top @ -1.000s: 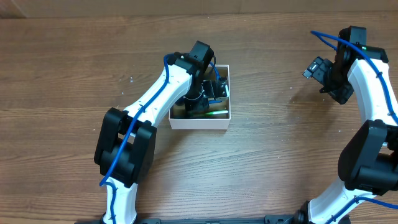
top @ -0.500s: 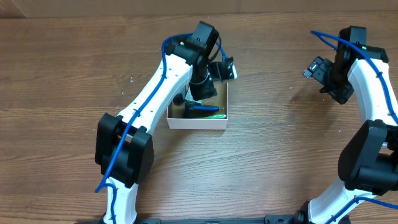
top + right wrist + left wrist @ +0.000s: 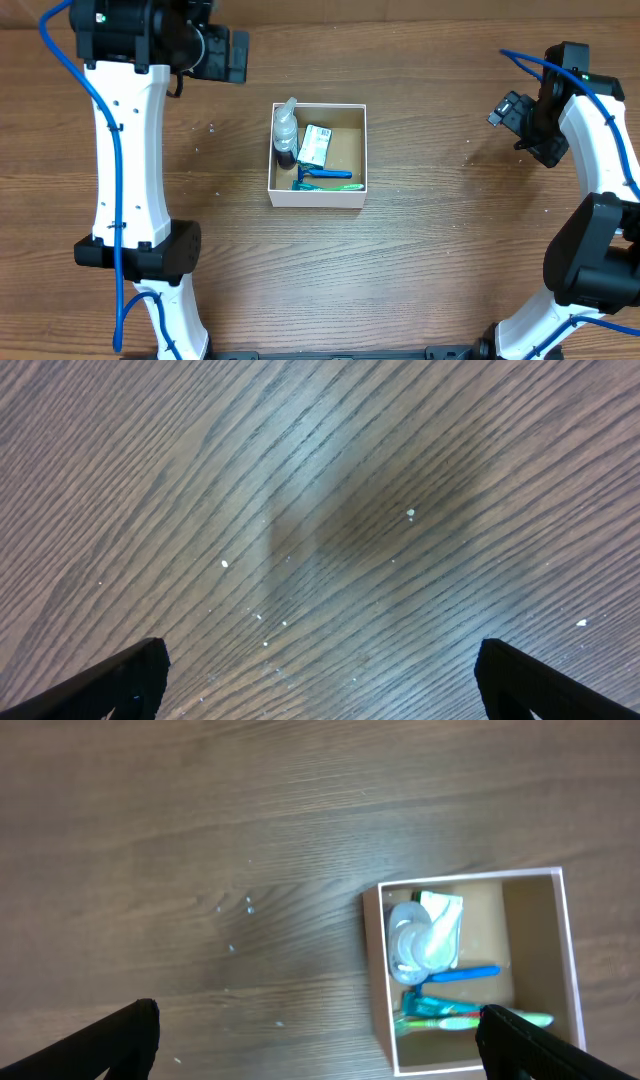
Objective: Pack container
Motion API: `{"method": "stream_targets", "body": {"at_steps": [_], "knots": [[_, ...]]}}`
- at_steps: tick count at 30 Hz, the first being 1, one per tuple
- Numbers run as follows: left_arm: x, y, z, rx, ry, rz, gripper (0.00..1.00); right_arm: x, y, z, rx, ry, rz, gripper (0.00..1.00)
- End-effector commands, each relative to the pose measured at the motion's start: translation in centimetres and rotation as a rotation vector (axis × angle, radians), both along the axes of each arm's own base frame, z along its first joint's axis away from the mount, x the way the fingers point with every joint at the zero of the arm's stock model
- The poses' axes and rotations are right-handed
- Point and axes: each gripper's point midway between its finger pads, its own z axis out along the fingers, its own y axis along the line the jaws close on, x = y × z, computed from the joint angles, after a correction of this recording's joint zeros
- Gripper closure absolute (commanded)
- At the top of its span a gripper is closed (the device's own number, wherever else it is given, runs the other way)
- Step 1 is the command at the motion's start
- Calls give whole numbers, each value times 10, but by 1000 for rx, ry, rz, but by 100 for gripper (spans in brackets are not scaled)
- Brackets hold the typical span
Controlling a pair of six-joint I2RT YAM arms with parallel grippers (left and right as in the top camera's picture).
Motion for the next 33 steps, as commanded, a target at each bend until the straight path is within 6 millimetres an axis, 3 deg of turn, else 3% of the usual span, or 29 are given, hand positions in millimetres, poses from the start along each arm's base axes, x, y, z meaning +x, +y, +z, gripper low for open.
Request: {"method": "stream_targets", "body": {"at_steps": [1, 8, 10, 13, 14, 16, 18, 20, 23, 25, 30, 33], "knots": [[-2, -4, 8, -74, -10, 60, 0, 6, -2, 8, -14, -25, -1, 0], [-1, 6, 8, 20, -26, 0, 0, 6, -2, 8, -14, -25, -1, 0], [-1, 18, 12, 83, -46, 15, 0, 6, -2, 8, -14, -25, -1, 0], [1, 22, 46, 89, -178, 32, 0, 6, -2, 8, -14, -25, -1, 0], [-1, 22, 75, 73, -295, 39, 0, 6, -2, 8, -14, -25, -1, 0], [-6, 23, 104, 54, -423, 46, 0, 6, -2, 8, -14, -25, -1, 0], [-17, 25, 126, 37, -542, 53, 0, 6, -2, 8, -14, -25, -1, 0], [-32, 29, 136, 22, -647, 64, 0, 6, -2, 8, -14, -25, -1, 0], [-51, 34, 126, 4, -735, 69, 0, 6, -2, 8, -14, -25, -1, 0], [-72, 39, 106, -3, -793, 78, 0, 6, -2, 8, -14, -25, -1, 0], [-128, 36, 43, -63, -927, 56, 0, 6, -2, 8, -14, -25, -1, 0], [-154, 44, -12, -67, -949, 75, 0, 6, -2, 8, -14, -25, -1, 0]]}}
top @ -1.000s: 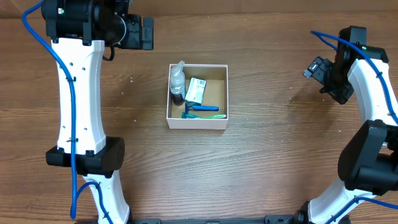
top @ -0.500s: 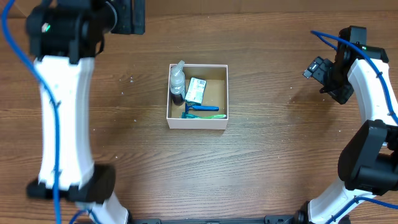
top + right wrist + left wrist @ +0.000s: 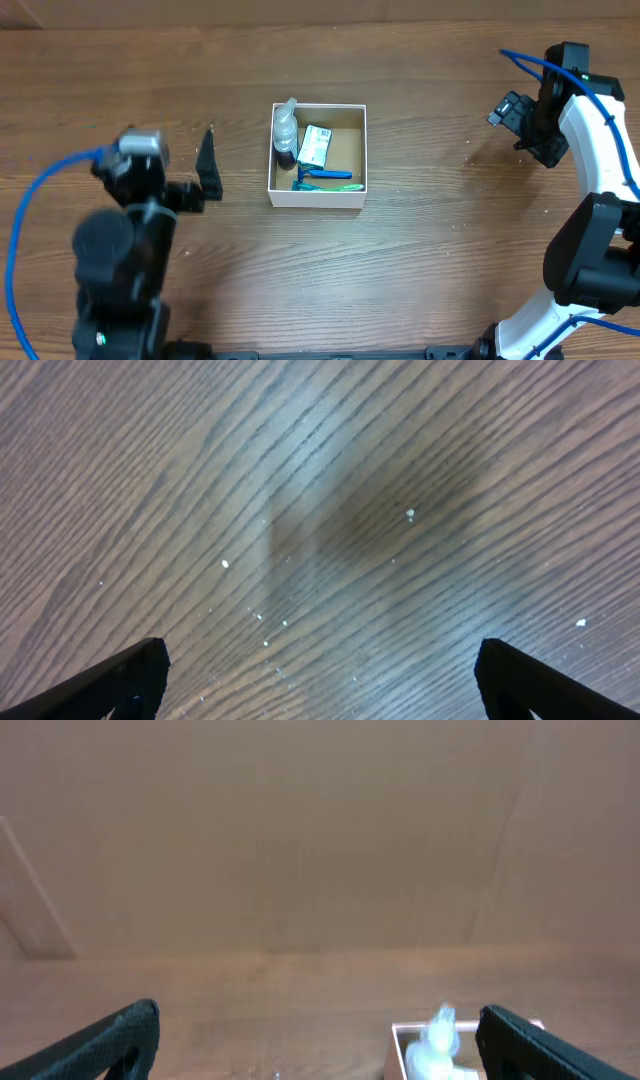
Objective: Pack container
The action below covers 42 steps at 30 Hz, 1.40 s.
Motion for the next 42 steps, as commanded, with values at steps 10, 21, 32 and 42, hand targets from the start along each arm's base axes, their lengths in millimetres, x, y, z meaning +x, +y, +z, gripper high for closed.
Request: {"method": "stream_targets", "body": {"at_steps": [10, 21, 32, 42], "knots": [[-46, 18, -137, -108, -97, 50, 0, 6, -2, 7, -15, -23, -1, 0], [-48, 32, -193, -86, -24, 105, 0, 6, -2, 7, -15, -23, -1, 0], [-49, 35, -195, -78, -18, 118, 0, 6, -2, 7, -15, -23, -1, 0], [-49, 35, -195, -78, -18, 118, 0, 6, -2, 13, -17, -38, 0, 0]]}}
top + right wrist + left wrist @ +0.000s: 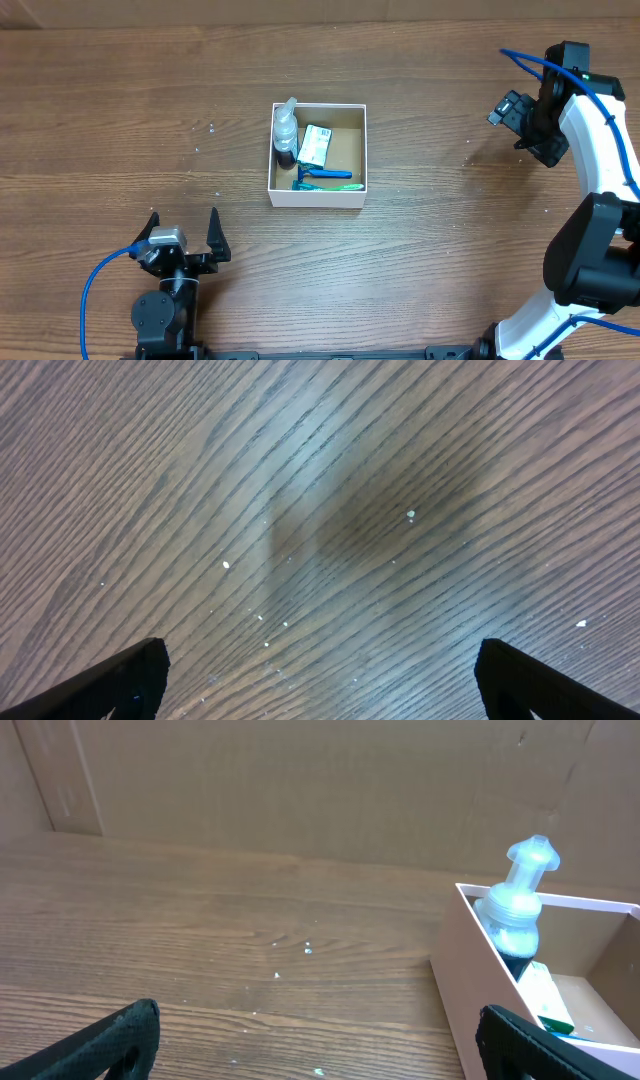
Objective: Pack container
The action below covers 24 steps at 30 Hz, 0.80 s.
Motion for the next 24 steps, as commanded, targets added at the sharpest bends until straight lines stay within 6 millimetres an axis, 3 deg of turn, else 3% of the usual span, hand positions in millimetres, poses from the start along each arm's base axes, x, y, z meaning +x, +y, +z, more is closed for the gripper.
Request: {"method": "stream_targets", "body": {"at_steps": [1, 2, 3, 6, 9, 12, 14, 17, 18, 20, 24], "knots": [[0, 2, 0, 5, -7, 9, 0, 6, 2, 28, -24, -73, 9, 0], [0, 2, 0, 5, -7, 9, 0, 6, 7, 44, -32, -114, 20, 0], [0, 2, 0, 5, -7, 8, 0, 3, 20, 89, -50, -224, 48, 0], [0, 2, 0, 5, -7, 8, 0, -24, 49, 183, -80, -471, 108, 0], [0, 2, 0, 5, -7, 8, 0, -73, 66, 263, -101, -704, 141, 0], [0, 2, 0, 5, -7, 8, 0, -131, 69, 318, -125, -891, 136, 0], [0, 2, 0, 5, -7, 8, 0, -172, 73, 341, -136, -992, 140, 0], [0, 2, 0, 5, -7, 8, 0, -221, 73, 360, -170, -1124, 127, 0], [0, 2, 0, 5, -7, 8, 0, -228, 73, 361, -178, -1153, 129, 0], [0, 2, 0, 5, -7, 8, 0, -232, 83, 358, -254, -1231, 261, 0], [0, 2, 0, 5, -7, 8, 0, -212, 110, 331, -353, -1389, 513, 0]]}}
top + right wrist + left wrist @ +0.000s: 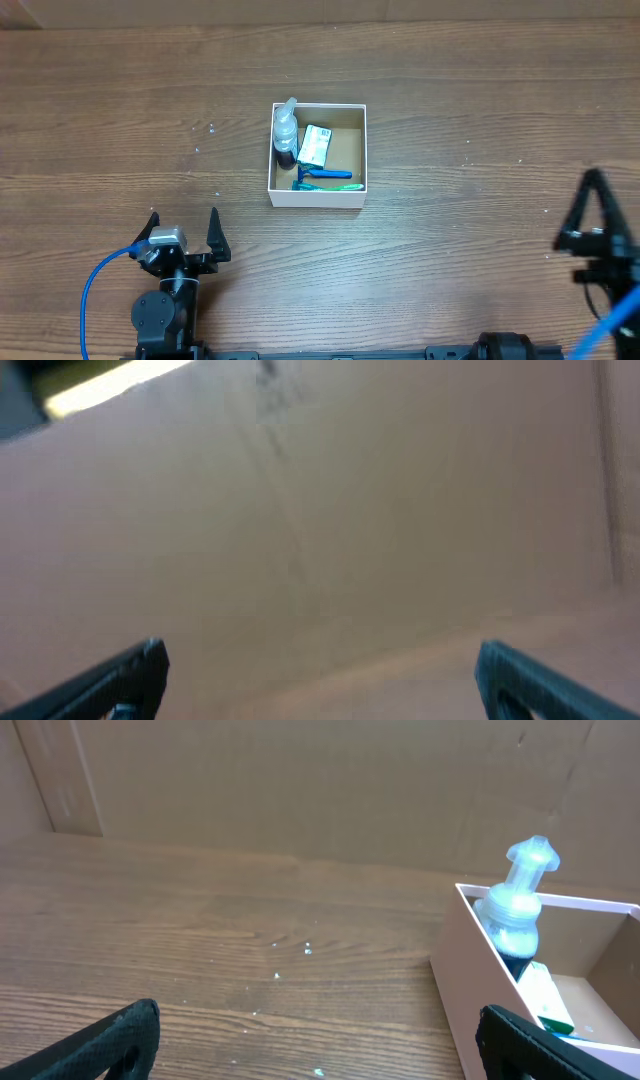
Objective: Pack container
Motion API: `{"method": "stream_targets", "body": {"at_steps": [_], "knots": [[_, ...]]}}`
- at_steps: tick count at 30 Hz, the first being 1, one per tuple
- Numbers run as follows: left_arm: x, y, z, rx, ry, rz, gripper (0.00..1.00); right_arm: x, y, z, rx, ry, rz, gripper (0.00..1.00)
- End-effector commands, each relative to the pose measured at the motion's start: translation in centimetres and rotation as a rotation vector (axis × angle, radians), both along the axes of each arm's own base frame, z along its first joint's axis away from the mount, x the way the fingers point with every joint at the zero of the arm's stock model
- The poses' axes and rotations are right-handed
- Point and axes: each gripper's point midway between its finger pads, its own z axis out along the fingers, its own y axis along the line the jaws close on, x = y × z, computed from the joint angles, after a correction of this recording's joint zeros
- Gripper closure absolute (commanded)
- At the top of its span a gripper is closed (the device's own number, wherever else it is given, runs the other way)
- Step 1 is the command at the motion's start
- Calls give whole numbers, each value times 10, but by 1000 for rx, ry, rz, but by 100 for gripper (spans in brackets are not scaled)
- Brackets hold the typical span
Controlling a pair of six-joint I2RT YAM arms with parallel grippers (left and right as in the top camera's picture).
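A white open box stands mid-table. Inside it are a clear spray bottle, a green-and-white carton, a blue razor and a green toothbrush. My left gripper sits low at the near left, open and holding nothing. Its view faces the box wall and the bottle. My right gripper is at the near right, blurred, open and holding nothing. Its view shows only a blurred brown wall between its fingertips.
A brown cardboard wall runs along the far side of the wooden table. Small white specks lie on the wood left of the box.
My right arm has left its place over the table's far right. It is now at the near right edge, facing the back wall. The left arm and the box contents are unchanged.
First my left arm reached out over the far left, looking down at the packed box. It then stood nearer, left of the box, and after that low at the near left edge. My right arm held still at the far right and is now drawn back too.
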Motion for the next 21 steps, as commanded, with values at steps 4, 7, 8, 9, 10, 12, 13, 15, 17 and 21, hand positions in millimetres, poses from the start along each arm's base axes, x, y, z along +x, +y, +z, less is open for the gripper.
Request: {"method": "stream_targets", "body": {"at_steps": [4, 7, 8, 9, 10, 12, 13, 15, 17, 21], "knots": [[0, 2, 0, 5, -6, 8, 0, 45, 33, -83, -232, -181, 171, 0], [0, 2, 0, 5, -6, 8, 0, 54, 33, -118, -242, -256, 166, 0], [0, 2, 0, 5, -6, 8, 0, 54, 34, -132, -246, -278, 167, 0], [0, 2, 0, 5, -6, 8, 0, 53, 34, -146, -247, -294, 165, 0], [0, 2, 0, 5, -6, 8, 0, 52, 34, -154, -249, -303, 164, 0], [0, 2, 0, 5, -6, 8, 0, 51, 34, -172, -249, -305, 163, 0], [0, 2, 0, 5, -6, 8, 0, 50, 34, -180, -249, -302, 164, 0], [0, 2, 0, 5, -6, 8, 0, 51, 34, -191, -248, -296, 164, 0], [0, 2, 0, 5, -6, 8, 0, 54, 33, -201, -245, -272, 163, 0], [0, 2, 0, 5, -6, 8, 0, 62, 28, -226, -230, -204, 141, 0]]}}
